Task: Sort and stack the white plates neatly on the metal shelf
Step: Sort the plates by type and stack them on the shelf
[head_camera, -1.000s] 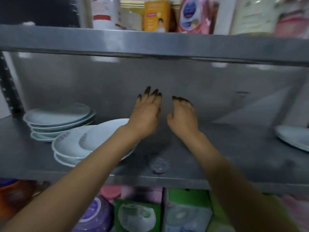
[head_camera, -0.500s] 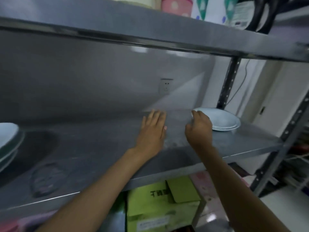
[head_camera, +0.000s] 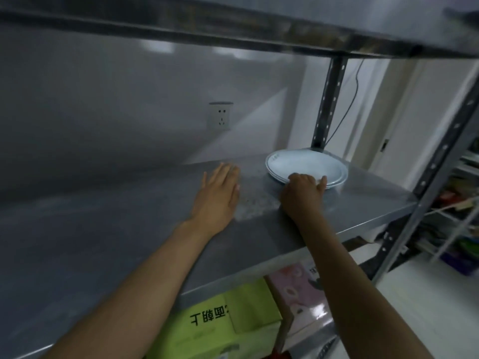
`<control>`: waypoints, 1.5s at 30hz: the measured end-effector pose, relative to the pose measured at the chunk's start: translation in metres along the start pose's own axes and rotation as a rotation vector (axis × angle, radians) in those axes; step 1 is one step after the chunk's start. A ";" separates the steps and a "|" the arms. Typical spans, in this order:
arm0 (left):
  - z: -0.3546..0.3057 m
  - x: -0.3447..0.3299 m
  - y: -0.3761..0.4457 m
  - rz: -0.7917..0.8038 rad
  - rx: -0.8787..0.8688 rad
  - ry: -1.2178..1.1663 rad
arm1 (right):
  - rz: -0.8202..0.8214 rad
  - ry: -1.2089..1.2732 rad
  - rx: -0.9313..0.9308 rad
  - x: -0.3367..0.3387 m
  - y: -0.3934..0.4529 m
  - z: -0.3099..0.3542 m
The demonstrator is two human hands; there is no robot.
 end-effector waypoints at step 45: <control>0.144 0.288 -0.177 -0.781 0.097 0.080 | -0.458 1.207 0.809 0.123 -0.092 0.349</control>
Point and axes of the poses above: each hand's wrist, its own y-axis towards the middle knuckle, its own x-axis out of the back of the hand, z = x × y, the point moved 3 cm from there along y, towards the middle knuckle, and after that the axes turned 15 degrees about x, right-handed, at the moved point
